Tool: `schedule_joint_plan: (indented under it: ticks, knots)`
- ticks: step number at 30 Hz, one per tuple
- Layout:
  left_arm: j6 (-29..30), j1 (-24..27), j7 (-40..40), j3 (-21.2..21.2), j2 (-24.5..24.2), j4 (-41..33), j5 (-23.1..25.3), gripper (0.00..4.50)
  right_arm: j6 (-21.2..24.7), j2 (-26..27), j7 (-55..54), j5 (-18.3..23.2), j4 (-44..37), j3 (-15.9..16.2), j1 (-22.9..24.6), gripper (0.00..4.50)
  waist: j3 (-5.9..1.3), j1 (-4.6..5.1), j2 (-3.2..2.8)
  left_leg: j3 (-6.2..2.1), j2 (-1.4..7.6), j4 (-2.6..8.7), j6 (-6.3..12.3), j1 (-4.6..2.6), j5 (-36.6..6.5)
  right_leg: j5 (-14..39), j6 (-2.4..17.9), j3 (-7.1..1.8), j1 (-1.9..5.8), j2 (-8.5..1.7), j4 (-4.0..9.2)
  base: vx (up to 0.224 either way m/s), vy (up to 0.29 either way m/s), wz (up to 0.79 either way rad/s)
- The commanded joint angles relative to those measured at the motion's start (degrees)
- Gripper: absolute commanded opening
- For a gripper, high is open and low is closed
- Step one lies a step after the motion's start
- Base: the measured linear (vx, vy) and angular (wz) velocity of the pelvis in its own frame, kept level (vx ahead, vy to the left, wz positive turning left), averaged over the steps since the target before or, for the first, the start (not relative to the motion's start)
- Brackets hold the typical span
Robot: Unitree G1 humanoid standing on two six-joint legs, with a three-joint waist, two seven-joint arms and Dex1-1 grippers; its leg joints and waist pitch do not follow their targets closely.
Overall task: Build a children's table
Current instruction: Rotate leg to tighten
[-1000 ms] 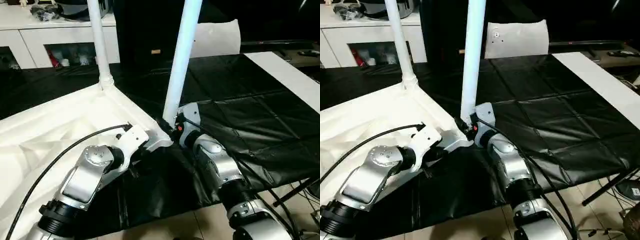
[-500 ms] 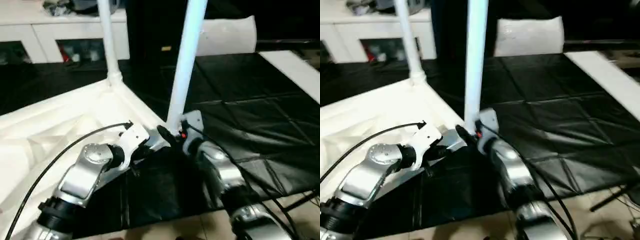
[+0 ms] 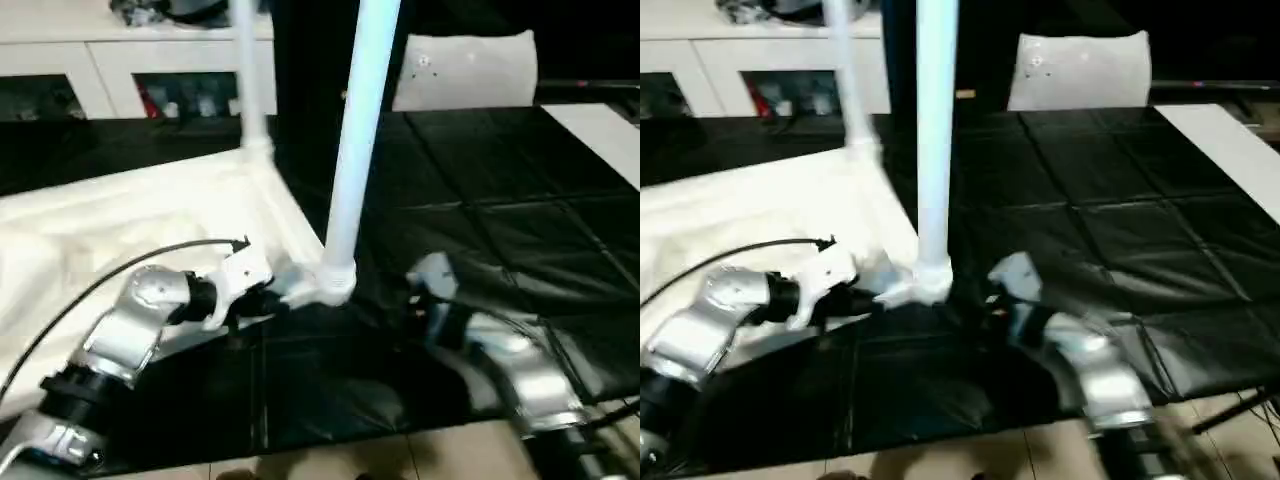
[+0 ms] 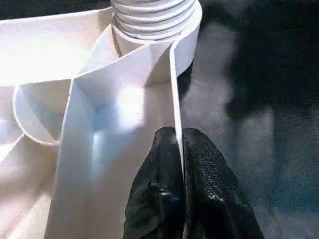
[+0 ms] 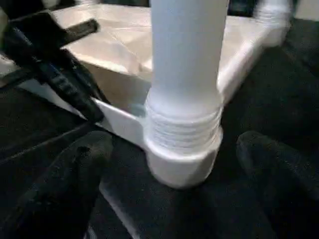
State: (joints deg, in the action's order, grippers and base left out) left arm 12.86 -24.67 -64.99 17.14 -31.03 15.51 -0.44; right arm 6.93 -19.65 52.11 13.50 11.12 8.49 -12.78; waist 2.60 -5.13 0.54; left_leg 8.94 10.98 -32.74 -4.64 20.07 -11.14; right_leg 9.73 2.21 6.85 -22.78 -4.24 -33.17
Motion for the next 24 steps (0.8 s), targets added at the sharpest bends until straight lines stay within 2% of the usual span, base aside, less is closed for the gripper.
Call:
schedule_joint_plan:
  ticks: [1,3,4,6,9,10,11,12,16,17,19,20,21,22,24]
  knots:
    - [-3.71,-2.31,-4.67,2.12,-0.15,-0.43,-0.83,0.00,-0.06,-2.08,3.02,-0.16,-1.35,0.19,-0.03,4.47,-3.35,0.08,-0.59,-0.08,2.55,3.61,3.71,-0.33,-9.34,11.70,8.83,-3.97,3.23,-4.38,3.55,0.000,0.000,0.00]
    - [-5.19,-2.95,-6.35,3.02,-0.44,0.59,-0.73,0.00,-0.23,-3.35,4.59,-0.43,-1.21,0.62,-0.44,4.47,-3.46,-0.17,-0.57,-0.02,2.61,3.57,3.57,-0.26,-8.45,9.74,9.76,-3.97,3.36,-4.49,3.15,0.000,0.000,0.00]
    - [-7.52,-3.67,-8.82,4.27,-0.74,1.75,-0.81,0.00,0.95,-4.71,6.82,-0.03,-1.52,1.37,-0.92,4.47,-3.55,-0.35,-0.21,0.04,2.51,3.46,3.88,-0.21,-8.05,9.35,9.91,-3.89,3.53,-4.49,3.09,0.000,0.000,0.00]
    - [-8.31,-3.85,-10.10,4.80,-0.81,1.93,-1.04,0.00,1.04,-5.32,7.92,-0.21,-1.50,1.98,-1.31,4.47,-3.54,-0.47,-0.28,0.04,2.50,3.41,4.09,-0.09,-7.86,9.27,9.97,-3.91,3.62,-4.57,3.00,0.000,0.000,0.00]
    - [-9.95,-4.40,-12.67,5.36,-0.39,2.74,-1.52,0.00,0.75,-6.29,10.20,-0.89,-0.83,3.39,-2.54,4.47,-3.55,-0.68,-0.19,0.11,2.57,3.32,4.15,-0.09,-7.54,9.98,9.93,-3.84,3.62,-4.67,3.00,0.000,0.000,0.00]
    - [-11.15,-4.88,-14.11,5.82,-0.25,3.42,-1.20,0.00,0.72,-6.52,11.11,-1.00,-0.41,3.99,-3.17,4.47,-3.51,-0.80,0.02,0.14,2.53,3.30,4.23,-0.08,-7.38,10.63,9.84,-3.82,3.57,-4.68,3.05,0.000,0.000,0.00]
    - [-11.15,-4.88,-14.11,5.82,-0.25,3.42,-1.20,0.00,0.72,-6.52,11.11,-1.00,-0.41,3.99,-3.17,4.47,-3.50,-0.93,-0.08,0.18,2.63,3.31,4.07,-0.14,-7.67,11.52,9.64,-3.83,3.51,-4.70,3.10,0.000,0.000,0.00]
    - [-11.68,-5.15,-14.66,5.99,-0.14,3.89,-1.02,0.00,0.90,-6.57,11.68,-0.84,-0.30,4.21,-3.41,4.19,-3.49,-1.06,0.03,0.18,2.71,3.30,3.96,-0.24,-7.81,11.85,9.53,-3.86,3.42,-4.73,3.13,0.000,0.000,0.00]
    - [-13.99,-6.14,-15.65,6.93,0.06,5.74,-0.35,0.00,0.61,-6.10,13.30,-0.98,1.38,5.27,-4.87,3.93,-3.41,-1.56,-0.02,0.17,2.80,3.33,3.26,-0.25,-8.83,13.61,8.84,-3.85,3.31,-4.77,3.14,0.000,0.000,0.00]
    - [-14.06,-6.18,-15.70,6.97,0.10,5.81,-0.35,0.00,0.57,-6.09,13.44,-1.00,1.52,5.36,-4.98,3.77,-3.42,-1.54,0.18,0.20,2.71,3.30,3.21,-0.21,-9.00,14.07,8.64,-3.81,3.34,-4.76,3.22,0.000,0.000,0.00]
    - [-14.43,-6.34,-15.99,7.08,0.21,6.12,-0.30,0.00,0.71,-5.96,14.28,-0.89,1.97,5.83,-5.44,3.62,-3.43,-1.60,0.08,0.20,2.73,3.29,2.73,-0.29,-9.60,15.26,8.29,-3.83,3.31,-4.85,3.26,0.000,0.000,0.00]
    - [-14.68,-6.44,-16.26,7.11,0.24,6.41,-0.21,0.00,0.81,-5.77,14.55,-0.89,2.19,6.01,-5.71,3.62,-3.46,-1.54,0.29,0.18,2.71,3.26,2.73,-0.17,-9.47,15.28,8.11,-3.83,3.37,-4.83,3.22,0.000,0.000,0.00]
    - [-14.91,-6.52,-16.44,7.11,0.26,6.64,-0.12,0.00,0.87,-5.63,14.68,-0.88,2.34,6.09,-5.88,3.62,-3.45,-1.54,0.24,0.19,2.66,3.23,2.77,-0.15,-9.54,15.51,8.08,-3.83,3.31,-4.81,3.24,0.000,0.000,0.00]
    - [-15.31,-6.63,-16.52,7.07,0.27,7.01,0.02,0.00,1.07,-5.49,15.08,-0.70,2.48,6.24,-6.05,3.33,-3.39,-1.59,0.10,0.22,2.63,3.19,2.73,-0.21,-9.88,16.43,7.81,-3.83,3.19,-4.80,3.37,0.000,0.000,0.00]
    - [-15.73,-6.77,-16.57,7.09,0.25,7.44,0.04,0.00,1.10,-5.28,15.19,-0.54,2.73,6.32,-6.23,3.20,-3.43,-1.61,0.19,0.17,2.69,3.17,2.49,-0.10,-9.67,16.09,7.76,-3.88,3.24,-4.83,3.24,0.000,0.000,0.00]
